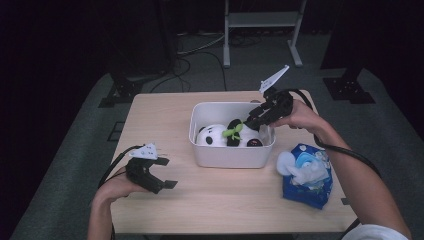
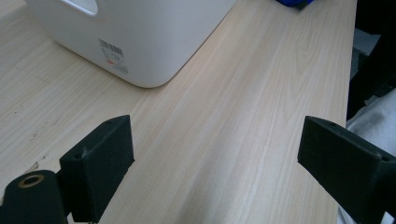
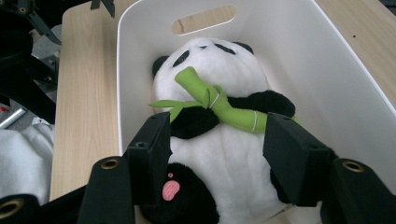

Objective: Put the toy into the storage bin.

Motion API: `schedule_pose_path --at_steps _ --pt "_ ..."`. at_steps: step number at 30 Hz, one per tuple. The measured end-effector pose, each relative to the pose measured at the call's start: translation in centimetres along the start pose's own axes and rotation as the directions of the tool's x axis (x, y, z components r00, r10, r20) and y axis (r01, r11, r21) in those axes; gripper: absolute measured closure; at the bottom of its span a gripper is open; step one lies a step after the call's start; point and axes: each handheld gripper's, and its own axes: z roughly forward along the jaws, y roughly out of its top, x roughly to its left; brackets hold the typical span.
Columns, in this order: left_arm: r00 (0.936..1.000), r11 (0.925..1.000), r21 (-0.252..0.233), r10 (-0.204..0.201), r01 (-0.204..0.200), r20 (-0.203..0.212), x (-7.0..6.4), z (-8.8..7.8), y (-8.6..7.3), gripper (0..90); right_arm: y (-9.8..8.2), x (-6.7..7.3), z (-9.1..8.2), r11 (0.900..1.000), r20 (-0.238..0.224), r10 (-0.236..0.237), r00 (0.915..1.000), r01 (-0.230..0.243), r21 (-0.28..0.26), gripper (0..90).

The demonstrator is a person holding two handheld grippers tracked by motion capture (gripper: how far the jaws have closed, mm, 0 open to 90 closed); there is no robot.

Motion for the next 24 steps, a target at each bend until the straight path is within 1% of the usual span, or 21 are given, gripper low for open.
schedule_pose_path --at_steps 4,5,13,20,24 --pt "1.0000 1.0000 0.001 -0.001 0.001 -0.001 0.1 0.1 0.0 9.3 -0.5 0.1 -0.8 1.000 0.013 0.003 0.9999 -0.003 -0.013 39.9" --pt "1.0000 1.0000 0.001 -0.002 0.002 0.000 0.1 0.1 -0.1 9.3 -0.7 0.1 -1.1 1.000 0.020 0.007 0.9998 -0.006 -0.019 39.7" --pt "1.0000 1.0000 0.000 -0.006 0.006 -0.004 0.2 0.2 -0.1 9.3 -2.3 0.1 -2.5 0.999 0.036 0.040 0.9985 -0.039 -0.034 39.4" --pt "1.0000 1.0000 -0.001 -0.006 0.006 -0.005 0.4 0.3 -0.2 9.3 -3.9 0.4 -3.8 0.997 0.058 0.058 0.9966 -0.055 -0.055 39.0" --pt "0.9999 0.9999 -0.004 -0.011 0.011 -0.008 0.4 0.4 -0.2 9.3 -4.6 0.5 -4.2 0.996 0.061 0.070 0.9957 -0.066 -0.063 38.9"
